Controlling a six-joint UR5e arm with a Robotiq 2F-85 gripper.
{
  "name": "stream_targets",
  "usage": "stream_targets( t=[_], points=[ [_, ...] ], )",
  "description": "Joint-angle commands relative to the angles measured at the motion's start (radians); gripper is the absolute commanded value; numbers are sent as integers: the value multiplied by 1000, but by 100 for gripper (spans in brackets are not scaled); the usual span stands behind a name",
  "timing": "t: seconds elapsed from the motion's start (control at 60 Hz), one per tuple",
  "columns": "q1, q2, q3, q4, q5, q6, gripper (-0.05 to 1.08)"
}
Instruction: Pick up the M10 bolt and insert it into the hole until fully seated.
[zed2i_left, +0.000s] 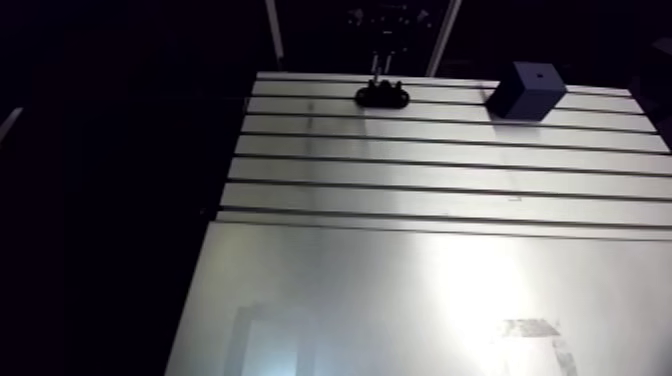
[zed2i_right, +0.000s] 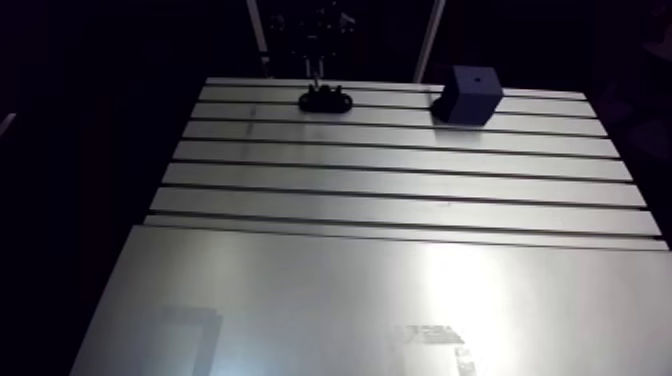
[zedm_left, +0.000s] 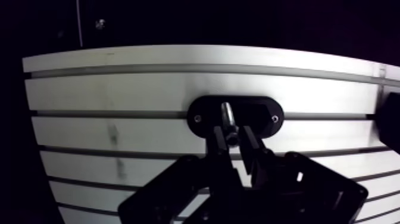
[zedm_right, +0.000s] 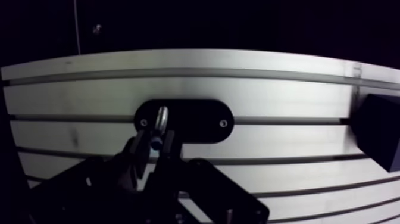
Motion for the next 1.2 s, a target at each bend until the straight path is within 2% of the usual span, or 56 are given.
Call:
stream_targets(
  t=[0.017, 0.283, 0.5, 0.6, 0.633, 0.75, 0.85, 1.05, 1.2],
  points=[
    [-1, -17, -21, 17, 0, 0, 108],
    [-1, -52, -77, 93, -4, -2, 108],
    [-2, -79, -143, 221, -6, -11, 108],
    [-2, -79, -176, 318, -6, -11, 108],
    [-4, -80, -204, 380, -4, -11, 108],
    [-8, -86, -239, 447, -7, -9, 108],
    [-37, -91, -264, 500, -7, -11, 108],
    [-139, -94, -294, 584, -18, -17, 108],
    [-202, -96, -308, 605, -20, -61, 108]
  ],
)
